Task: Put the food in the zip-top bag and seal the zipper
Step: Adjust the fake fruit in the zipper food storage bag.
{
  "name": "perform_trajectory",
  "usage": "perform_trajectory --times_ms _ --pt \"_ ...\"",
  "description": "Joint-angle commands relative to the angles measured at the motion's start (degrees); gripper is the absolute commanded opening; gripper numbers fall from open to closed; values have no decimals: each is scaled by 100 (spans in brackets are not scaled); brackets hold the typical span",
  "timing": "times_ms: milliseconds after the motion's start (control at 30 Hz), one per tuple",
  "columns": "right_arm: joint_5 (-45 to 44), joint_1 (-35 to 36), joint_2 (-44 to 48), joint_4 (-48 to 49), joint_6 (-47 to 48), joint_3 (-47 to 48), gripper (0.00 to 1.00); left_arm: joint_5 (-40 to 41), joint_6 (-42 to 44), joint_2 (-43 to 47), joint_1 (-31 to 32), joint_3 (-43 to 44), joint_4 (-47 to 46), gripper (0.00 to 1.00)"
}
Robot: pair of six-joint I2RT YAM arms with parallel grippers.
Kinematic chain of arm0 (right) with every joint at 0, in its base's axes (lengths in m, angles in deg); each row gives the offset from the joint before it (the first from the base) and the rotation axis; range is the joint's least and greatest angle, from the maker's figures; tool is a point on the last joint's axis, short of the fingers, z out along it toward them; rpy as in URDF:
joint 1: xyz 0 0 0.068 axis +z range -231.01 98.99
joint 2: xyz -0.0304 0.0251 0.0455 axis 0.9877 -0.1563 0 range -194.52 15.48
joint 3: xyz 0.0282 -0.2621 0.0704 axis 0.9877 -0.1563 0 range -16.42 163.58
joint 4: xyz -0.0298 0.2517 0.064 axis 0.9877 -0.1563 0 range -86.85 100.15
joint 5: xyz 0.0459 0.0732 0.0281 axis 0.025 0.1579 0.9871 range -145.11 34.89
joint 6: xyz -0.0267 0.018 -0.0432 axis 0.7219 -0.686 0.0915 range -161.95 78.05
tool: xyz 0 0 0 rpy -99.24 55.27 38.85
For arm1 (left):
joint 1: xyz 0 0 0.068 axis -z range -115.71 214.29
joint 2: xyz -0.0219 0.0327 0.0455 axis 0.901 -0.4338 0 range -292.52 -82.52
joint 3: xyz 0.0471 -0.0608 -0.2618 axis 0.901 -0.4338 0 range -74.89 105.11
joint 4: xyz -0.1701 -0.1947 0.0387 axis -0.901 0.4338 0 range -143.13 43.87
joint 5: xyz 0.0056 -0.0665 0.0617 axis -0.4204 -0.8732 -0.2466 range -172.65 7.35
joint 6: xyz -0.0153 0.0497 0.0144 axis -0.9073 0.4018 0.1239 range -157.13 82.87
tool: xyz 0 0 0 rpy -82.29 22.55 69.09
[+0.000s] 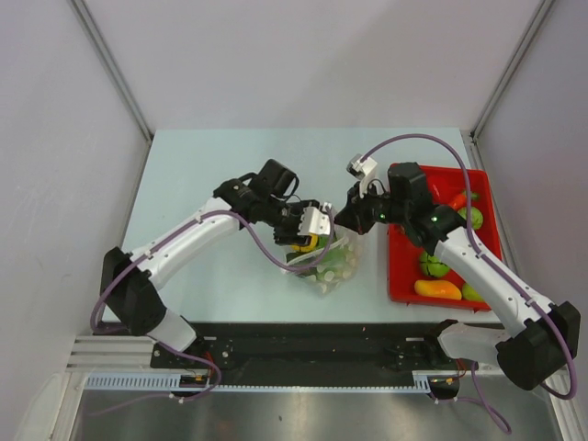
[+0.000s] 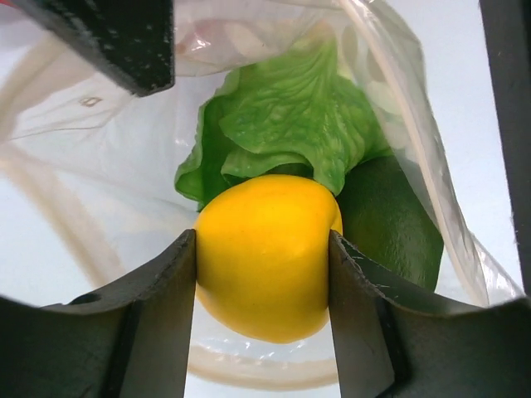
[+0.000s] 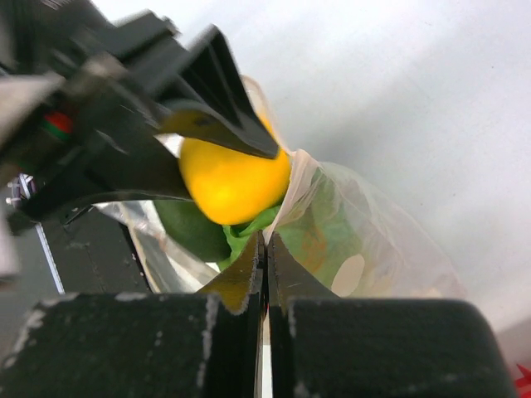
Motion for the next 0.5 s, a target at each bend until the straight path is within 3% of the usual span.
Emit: perform_trajectory --times_ms 0,133,267,467 --pt "105 -86 -19 433 -55 32 0 -570 -470 586 -150 257 -17 10" --pt "202 -157 -63 477 -108 23 0 -710 -1365 771 -256 222 -779 5" --pt "307 -279 -125 609 -336 23 0 -886 -3101 903 -177 -208 -1931 0" --pt "694 -754 -169 916 -907 -74 0 -44 -4704 851 218 -1140 -3813 0"
